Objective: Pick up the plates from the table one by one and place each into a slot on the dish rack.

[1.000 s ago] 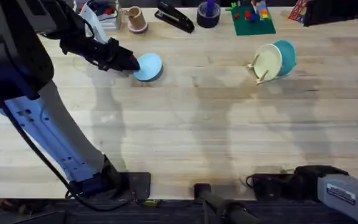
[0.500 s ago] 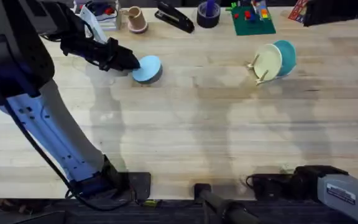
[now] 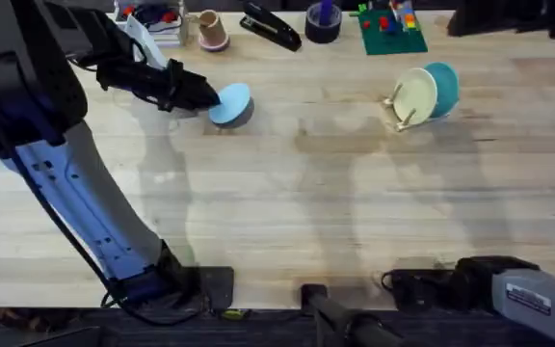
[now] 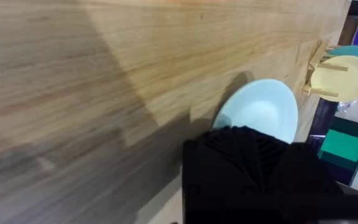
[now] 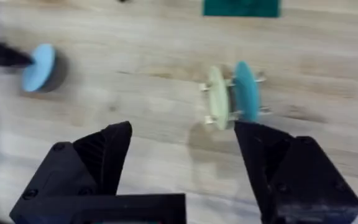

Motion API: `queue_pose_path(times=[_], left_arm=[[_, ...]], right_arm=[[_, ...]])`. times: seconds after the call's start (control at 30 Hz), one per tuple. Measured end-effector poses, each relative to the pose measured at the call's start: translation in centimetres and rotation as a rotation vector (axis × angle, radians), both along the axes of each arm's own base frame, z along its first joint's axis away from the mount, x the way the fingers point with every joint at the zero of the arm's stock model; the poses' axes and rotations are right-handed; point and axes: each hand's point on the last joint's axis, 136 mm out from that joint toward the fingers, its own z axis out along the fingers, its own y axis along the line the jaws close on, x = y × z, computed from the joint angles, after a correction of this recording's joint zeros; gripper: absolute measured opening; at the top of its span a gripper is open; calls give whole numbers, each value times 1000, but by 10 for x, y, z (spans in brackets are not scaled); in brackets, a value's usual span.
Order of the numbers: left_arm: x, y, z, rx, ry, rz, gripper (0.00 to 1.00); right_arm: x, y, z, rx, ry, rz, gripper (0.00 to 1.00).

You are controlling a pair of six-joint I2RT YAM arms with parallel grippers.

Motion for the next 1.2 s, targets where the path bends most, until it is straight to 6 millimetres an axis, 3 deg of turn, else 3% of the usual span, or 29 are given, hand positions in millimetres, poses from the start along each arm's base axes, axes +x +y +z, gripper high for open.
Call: queue_pose_path(times=[0.33, 0.6, 0.77, 1.0, 1.2], left_arm=[[1, 0, 0, 1, -5, 0, 42], [1, 0, 0, -1, -6, 0, 42], [1, 0, 0, -1, -6, 0, 42], [1, 0, 0, -1, -6, 0, 42], [1, 0, 0, -1, -6, 0, 42]], right_arm=[[25, 48, -39, 165, 156, 105, 995], [56, 124, -65, 206, 167, 264, 995], [69, 166, -93, 247, 220, 290, 995], [82, 204, -130, 297, 289, 265, 995], [86, 233, -147, 333, 309, 262, 994]])
